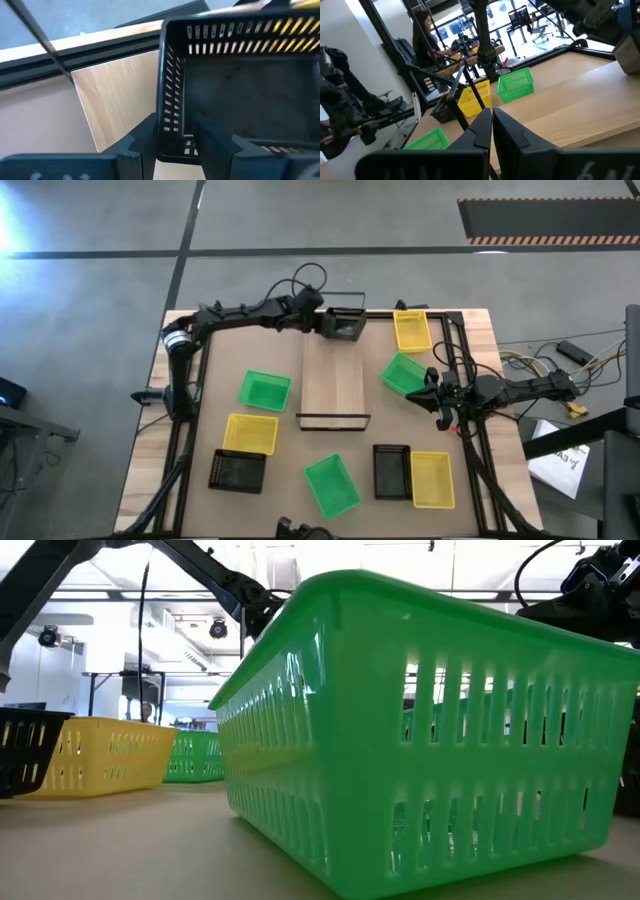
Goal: Stack baskets on shelf by color
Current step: Put the top black bin on the shelf
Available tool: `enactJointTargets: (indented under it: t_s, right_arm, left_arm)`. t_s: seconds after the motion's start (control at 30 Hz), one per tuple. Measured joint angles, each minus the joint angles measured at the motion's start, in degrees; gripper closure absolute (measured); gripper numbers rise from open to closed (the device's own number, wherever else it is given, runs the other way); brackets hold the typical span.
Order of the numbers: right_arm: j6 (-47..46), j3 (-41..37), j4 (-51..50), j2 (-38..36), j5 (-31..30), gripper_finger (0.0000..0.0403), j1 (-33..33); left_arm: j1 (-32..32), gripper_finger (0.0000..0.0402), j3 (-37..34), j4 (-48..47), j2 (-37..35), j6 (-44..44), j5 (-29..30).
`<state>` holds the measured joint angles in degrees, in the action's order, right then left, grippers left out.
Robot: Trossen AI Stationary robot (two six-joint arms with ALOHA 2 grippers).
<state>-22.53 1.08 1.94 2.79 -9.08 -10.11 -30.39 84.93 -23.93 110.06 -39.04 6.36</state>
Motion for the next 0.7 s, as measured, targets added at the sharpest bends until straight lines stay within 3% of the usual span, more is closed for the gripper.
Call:
enactJointTargets:
  t_s: [0.53, 0.7]
  right_arm:
    - [0.0, 0.0, 0.0, 0.0, 0.0, 0.0394, 0.0]
    - [0.0, 0.0, 0.0, 0.0, 0.0, 0.0394, 0.0]
  left_arm:
    - [0.1, 0.0297, 1.3, 0.7, -2.3, 0.6, -0.8]
    - [-0.7, 0.0268, 1.1, 1.3, -2.6, 5.0, -2.9]
